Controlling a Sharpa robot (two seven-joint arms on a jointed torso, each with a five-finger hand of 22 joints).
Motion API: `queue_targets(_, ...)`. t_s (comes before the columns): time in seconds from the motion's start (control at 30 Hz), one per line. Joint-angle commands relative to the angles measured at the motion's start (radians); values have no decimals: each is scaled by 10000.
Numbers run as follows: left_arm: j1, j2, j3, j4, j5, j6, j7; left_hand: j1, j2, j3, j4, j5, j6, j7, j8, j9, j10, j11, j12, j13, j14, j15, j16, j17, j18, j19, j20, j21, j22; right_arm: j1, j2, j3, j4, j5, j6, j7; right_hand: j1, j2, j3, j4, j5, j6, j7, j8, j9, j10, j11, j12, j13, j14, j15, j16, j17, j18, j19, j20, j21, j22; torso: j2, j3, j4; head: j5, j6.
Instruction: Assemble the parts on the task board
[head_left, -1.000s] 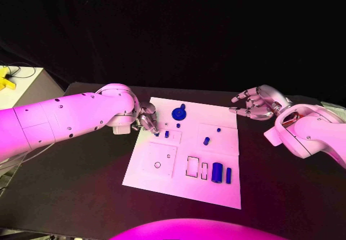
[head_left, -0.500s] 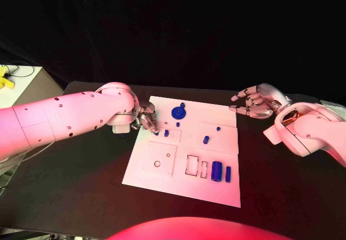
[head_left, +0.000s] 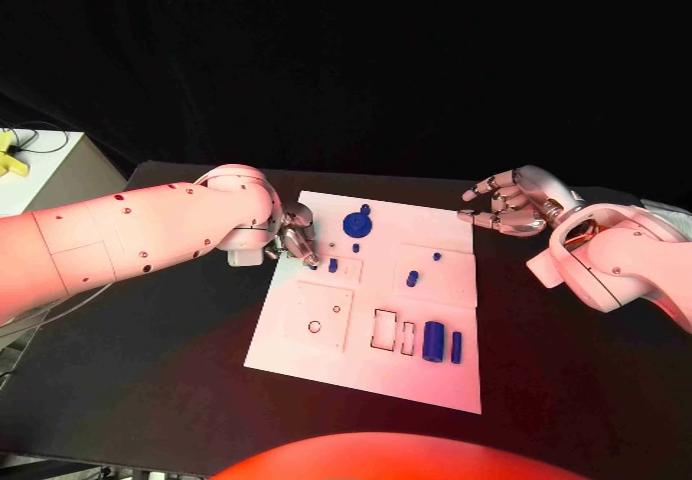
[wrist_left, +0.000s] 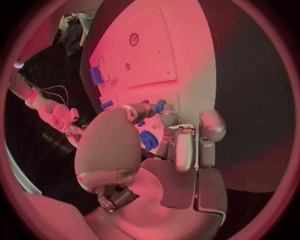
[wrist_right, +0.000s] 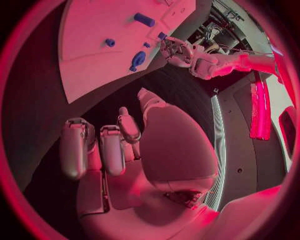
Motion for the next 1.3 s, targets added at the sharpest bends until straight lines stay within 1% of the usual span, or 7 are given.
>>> queue_targets(0.03, -125, 90, -62, -7, 41, -8, 21, 15, 97, 1747, -1782, -11, 83, -57, 24, 27, 50, 5, 47, 23, 774, -79, 44, 1636, -138, 80, 22, 67, 27, -6, 0, 1, 14, -49, 59, 93, -80, -18, -66, -15, 35, -63, -3, 34, -9, -39, 28, 31, -9, 546, 64, -54, 1053, 57, 5, 60, -52, 1357, 3, 4, 0, -14, -11)
queue_targets(0.57, -196, 261, -66, -119, 66, -42, 19, -283, 72, 1552, -1730, -152, 49, -118, 41, 87, 118, -39, 36, 26, 772, -111, 37, 1621, -142, 87, -10, 53, 24, -7, -6, 1, 15, -49, 57, 98, -80, -18, -66, -15, 35, -63, -3, 34, -9, -39, 28, 31, -9, 546, 64, -54, 1053, 57, 5, 60, -52, 1357, 5, 8, 4, -46, -64)
queue_targets(0.8, -210, 266, -69, -152, 65, 69, 13, -927, -52, 328, -1178, -285, 64, -266, -104, 50, -127, -103, -173, -302, 735, -164, -25, 1499, -107, -31, -73, -137, -226, -7, -14, 1, 17, -49, 48, 103, -95, -16, -69, -16, 48, -68, -3, 41, -12, -55, 27, 22, -29, 543, 62, -63, 1044, 63, -5, 58, -85, 1343, -8, 15, 2, -61, -87)
queue_targets(0.93, -218, 232, -71, -157, 51, 164, 11, -1162, -118, -1032, -617, -313, 131, -182, -250, -22, -318, -51, -237, -416, 701, -125, -80, 1398, -91, -104, -29, -274, -414, -7, -19, 1, 17, -48, 44, 106, -95, -16, -69, -16, 48, -68, -3, 41, -12, -55, 27, 22, -29, 543, 62, -63, 1044, 63, -5, 58, -85, 1343, -14, 10, 7, -80, -82)
queue_targets(1.0, -221, 207, -71, -151, 41, 184, 12, -1130, -95, -1463, -447, -314, 143, -166, -279, -29, -333, -40, -224, -395, 697, -114, -87, 1387, -86, -98, -22, -293, -428, -7, -22, 1, 17, -48, 42, 107, -95, -16, -69, -16, 48, -68, -3, 41, -12, -55, 27, 22, -29, 543, 62, -63, 1044, 63, -5, 58, -85, 1343, -13, 8, 11, -83, -73)
queue_targets(1.17, -228, 133, -71, -126, 21, 179, 19, -1069, -72, -1828, -277, -316, 152, -156, -303, -33, -362, -29, -234, -409, 695, -107, -92, 1383, -80, -109, -17, -322, -467, -7, -30, 1, 18, -48, 36, 108, -95, -16, -69, -16, 48, -68, -3, 41, -12, -55, 27, 22, -29, 543, 62, -63, 1044, 63, -5, 58, -85, 1343, -8, 5, -1, -84, -56)
queue_targets(1.3, -232, 54, -70, -77, -10, 104, 30, -988, -117, -2507, 39, -339, 126, -124, -325, -18, -445, 0, -273, -482, 670, -85, -127, 1312, -64, -150, 0, -384, -564, -7, -34, 1, 18, -48, 32, 111, -104, -20, -73, -15, 51, -73, -3, 41, -14, -78, 28, -1, -53, 534, 62, -83, 1017, 67, -13, 58, -105, 1332, -10, 5, -2, -82, -49)
